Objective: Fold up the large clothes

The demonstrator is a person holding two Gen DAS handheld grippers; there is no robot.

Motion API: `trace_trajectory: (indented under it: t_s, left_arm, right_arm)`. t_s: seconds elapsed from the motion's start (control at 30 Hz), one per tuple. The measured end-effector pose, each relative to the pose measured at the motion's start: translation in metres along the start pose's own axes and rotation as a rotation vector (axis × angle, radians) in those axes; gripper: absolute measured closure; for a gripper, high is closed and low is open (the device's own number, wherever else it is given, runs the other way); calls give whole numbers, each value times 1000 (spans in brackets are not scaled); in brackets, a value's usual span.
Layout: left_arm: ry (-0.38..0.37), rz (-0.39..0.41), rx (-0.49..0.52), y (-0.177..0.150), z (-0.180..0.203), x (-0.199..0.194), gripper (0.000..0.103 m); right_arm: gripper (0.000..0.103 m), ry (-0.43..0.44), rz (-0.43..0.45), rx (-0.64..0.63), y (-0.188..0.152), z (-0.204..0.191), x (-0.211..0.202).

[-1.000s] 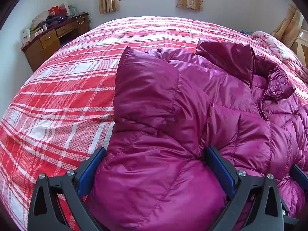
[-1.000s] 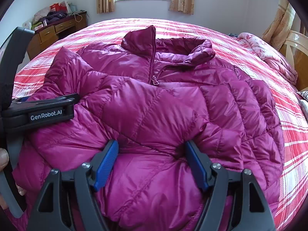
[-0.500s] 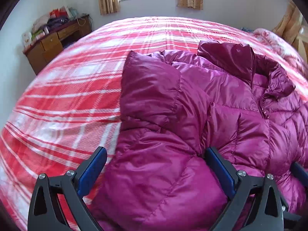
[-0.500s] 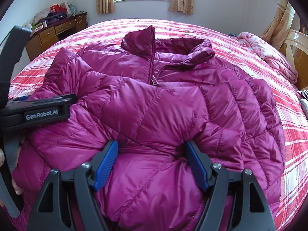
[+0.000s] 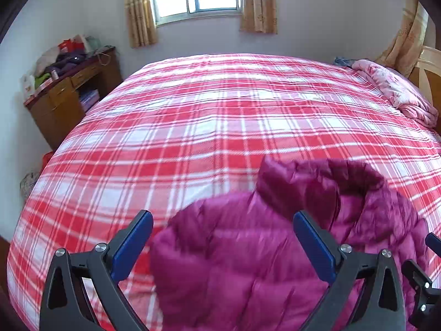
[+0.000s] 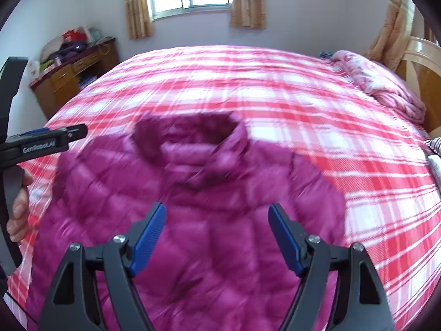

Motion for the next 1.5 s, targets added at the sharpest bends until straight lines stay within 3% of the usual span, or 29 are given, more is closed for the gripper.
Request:
trace_trajectory:
  t_s: [0.2,0.47,0.53,0.6,0.67,0.7,0.77,0.93,1.27,1.5]
  left_arm:
    - [-5,-73,34,45,45,51,1]
    - [-24,-78,107,42,75,77,2]
    - [-56,-77,123,36,79,76,16]
    - [-119,-125,145,23,85,79,54]
    - [-169,-166,150,10,88,81,77]
    - [-182,-158,150,7,88,78,84]
    - [-193,-113,170,2,85,65,92]
    - [-201,-40,198,-15,66,31,96]
    - [-200,-71,179,-59,41,34,99]
    - [-250,6,61,-39,22,-6,98]
  right_arm:
    - [24,31,-23,83,34,35,32]
    - [24,38,-58,101,62,51,69]
    - [24,50,-81,85,62,48,78]
    - [31,53,-111,56,58,43,86]
    - [55,25,-144,15,51,41,92]
    - [74,14,-150,-1,49,42,93]
    - [82,-6,-139,-31,42,40,84]
    - [90,-51,-99,-87,29,42,62]
    - [92,-73,-119,-67,4,55,73]
    - [92,-79,-97,-84,-4,56,78]
Point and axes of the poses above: each gripper's, at about its wrist camera, not at the fingertips, and x roughly the way its jaws point, z to its right, y to its top, the point moved 7 cm from there along x, roughly the way its jaws point, and after that the axes turned 12 degrees about y, right-handed, at the moved point
